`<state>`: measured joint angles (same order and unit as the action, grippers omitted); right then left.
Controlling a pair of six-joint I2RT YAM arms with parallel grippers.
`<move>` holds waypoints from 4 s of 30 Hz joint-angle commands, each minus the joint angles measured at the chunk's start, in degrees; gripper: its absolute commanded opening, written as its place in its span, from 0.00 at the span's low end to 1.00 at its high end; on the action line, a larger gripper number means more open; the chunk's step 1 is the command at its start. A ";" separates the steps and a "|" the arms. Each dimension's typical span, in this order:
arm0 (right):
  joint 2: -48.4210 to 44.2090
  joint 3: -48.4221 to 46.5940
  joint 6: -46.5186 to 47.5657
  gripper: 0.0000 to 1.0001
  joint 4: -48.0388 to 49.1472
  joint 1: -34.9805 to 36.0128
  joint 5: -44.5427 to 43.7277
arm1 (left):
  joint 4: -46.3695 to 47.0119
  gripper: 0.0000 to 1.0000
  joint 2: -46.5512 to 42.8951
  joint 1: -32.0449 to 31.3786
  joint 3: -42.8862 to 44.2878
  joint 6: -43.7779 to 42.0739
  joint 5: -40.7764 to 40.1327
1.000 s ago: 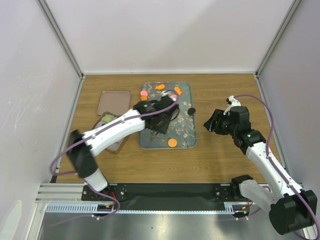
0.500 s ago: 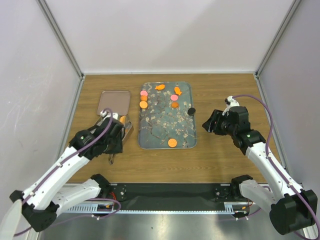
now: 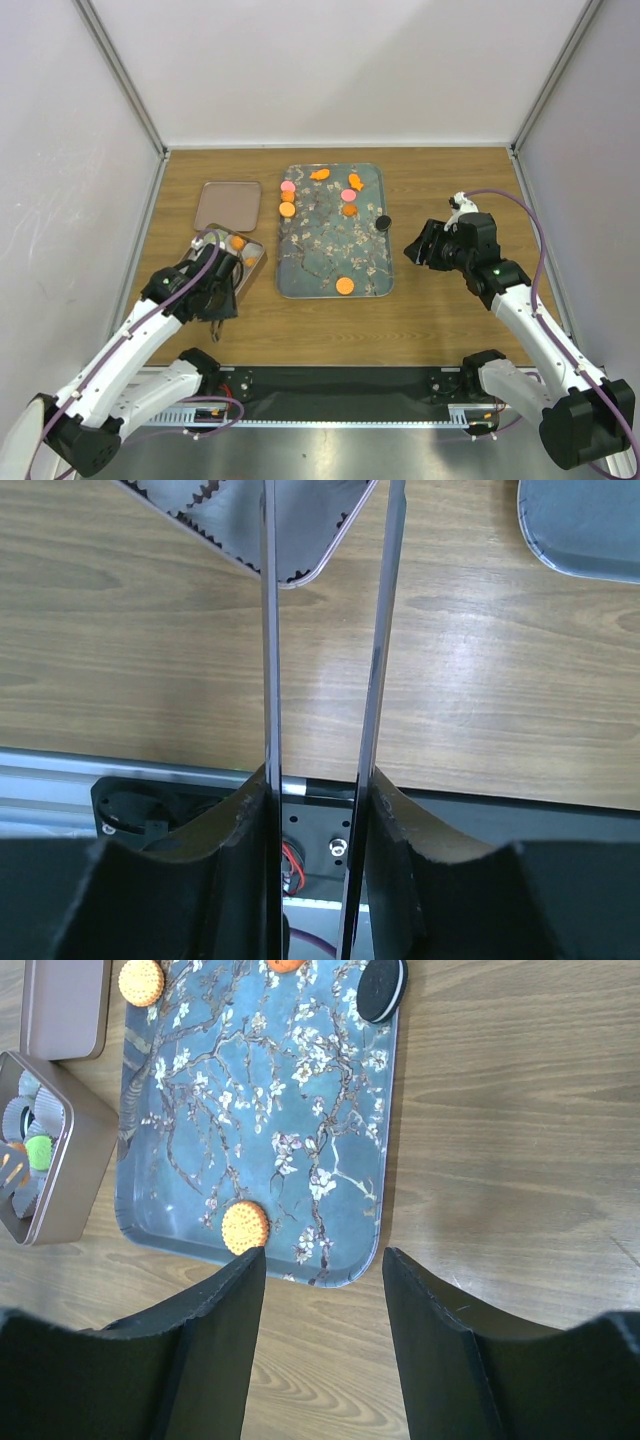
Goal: Pack the cookies
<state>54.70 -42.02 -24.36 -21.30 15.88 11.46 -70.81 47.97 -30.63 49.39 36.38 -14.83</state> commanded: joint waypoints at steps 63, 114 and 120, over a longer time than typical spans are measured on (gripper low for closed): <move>-0.64 -0.25 0.19 0.56 1.17 0.91 0.31 | 5.77 0.49 0.20 5.41 -4.03 -2.54 5.95; 3.05 -0.34 -0.07 0.56 1.88 -2.96 -1.01 | 14.38 0.51 41.86 -33.70 21.89 1.15 4.29; 3.05 -0.26 -0.16 0.56 2.05 -2.96 -0.83 | 13.68 0.51 41.68 -34.23 21.54 1.59 3.58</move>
<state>58.50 -42.02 -24.36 -21.12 13.23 10.00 -56.75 90.02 -64.31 70.98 36.60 -9.78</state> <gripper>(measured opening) 0.566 0.513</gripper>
